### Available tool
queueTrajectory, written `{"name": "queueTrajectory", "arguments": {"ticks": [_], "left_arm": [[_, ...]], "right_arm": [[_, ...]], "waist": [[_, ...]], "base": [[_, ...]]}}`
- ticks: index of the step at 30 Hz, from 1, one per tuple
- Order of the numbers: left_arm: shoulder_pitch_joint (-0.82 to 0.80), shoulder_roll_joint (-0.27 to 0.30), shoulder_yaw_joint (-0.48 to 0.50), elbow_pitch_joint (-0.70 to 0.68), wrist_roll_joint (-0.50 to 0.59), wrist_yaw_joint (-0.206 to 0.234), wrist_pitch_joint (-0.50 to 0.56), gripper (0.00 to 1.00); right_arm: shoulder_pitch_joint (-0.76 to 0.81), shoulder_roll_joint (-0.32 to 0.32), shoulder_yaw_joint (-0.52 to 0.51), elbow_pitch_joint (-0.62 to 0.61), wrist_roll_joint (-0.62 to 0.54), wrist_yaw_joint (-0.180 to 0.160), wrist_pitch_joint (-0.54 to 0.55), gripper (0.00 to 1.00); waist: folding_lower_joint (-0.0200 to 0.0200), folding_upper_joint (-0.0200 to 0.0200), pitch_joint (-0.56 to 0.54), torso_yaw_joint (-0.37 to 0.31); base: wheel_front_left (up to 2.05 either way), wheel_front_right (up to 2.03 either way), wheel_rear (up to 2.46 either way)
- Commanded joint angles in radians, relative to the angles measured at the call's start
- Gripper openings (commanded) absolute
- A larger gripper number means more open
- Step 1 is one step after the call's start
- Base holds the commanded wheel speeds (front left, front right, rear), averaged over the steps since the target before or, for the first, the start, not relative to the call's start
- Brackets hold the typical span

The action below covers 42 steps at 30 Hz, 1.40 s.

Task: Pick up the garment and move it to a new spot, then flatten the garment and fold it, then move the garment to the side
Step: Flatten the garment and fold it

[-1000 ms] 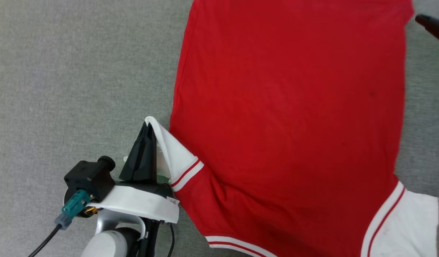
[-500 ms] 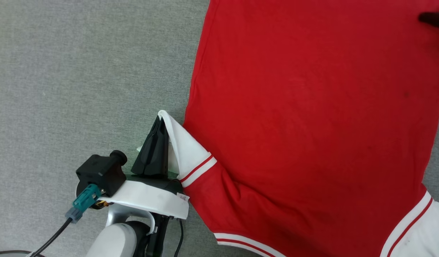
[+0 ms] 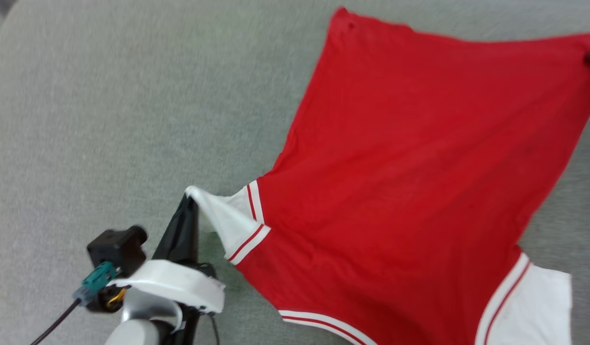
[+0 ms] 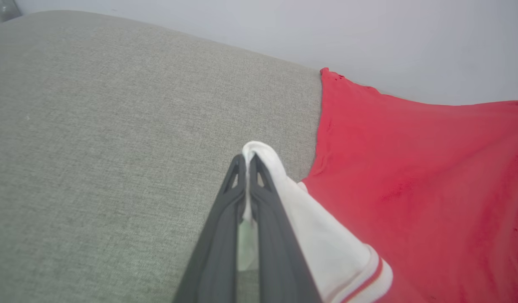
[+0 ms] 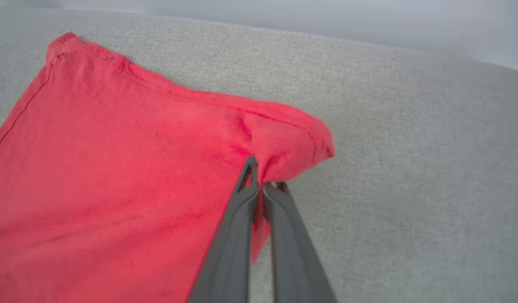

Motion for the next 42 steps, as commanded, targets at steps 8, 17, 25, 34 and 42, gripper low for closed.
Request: {"name": "queueTrajectory", "arguments": {"ticks": [8, 17, 25, 34, 42], "left_arm": [[0.138, 0.072, 0.096, 0.031, -0.053, 0.047, 0.025, 0.00], [0.233, 0.109, 0.162, 0.000, -0.080, 0.092, 0.036, 0.00], [0.236, 0.108, 0.162, -0.029, -0.073, 0.108, 0.044, 0.00], [0.178, 0.104, 0.139, -0.061, -0.056, 0.108, 0.043, 0.00], [0.069, 0.093, 0.079, -0.121, 0.000, 0.101, 0.046, 0.00]], "right_arm": [[0.376, -0.111, 0.067, -0.221, 0.086, -0.001, 0.024, 0.00], [0.862, -0.081, -0.038, -0.400, 0.131, -0.001, 0.048, 0.00], [1.076, 0.044, -0.154, -0.502, 0.132, -0.001, -0.037, 1.00], [0.986, 0.145, -0.321, -0.552, 0.020, -0.001, -0.460, 1.00], [0.773, 0.084, -0.223, -0.486, 0.090, -0.001, -0.430, 1.00]], "waist": [[0.0000, 0.0000, -0.211, -0.177], [0.0000, 0.0000, -0.248, -0.284], [0.0000, 0.0000, -0.223, -0.310], [0.0000, 0.0000, -0.166, -0.296], [0.0000, 0.0000, -0.071, -0.239]], "base": [[0.00, 0.00, 0.00], [0.00, 0.00, 0.00], [0.00, 0.00, 0.00], [0.00, 0.00, 0.00], [0.00, 0.00, 0.00]]}}
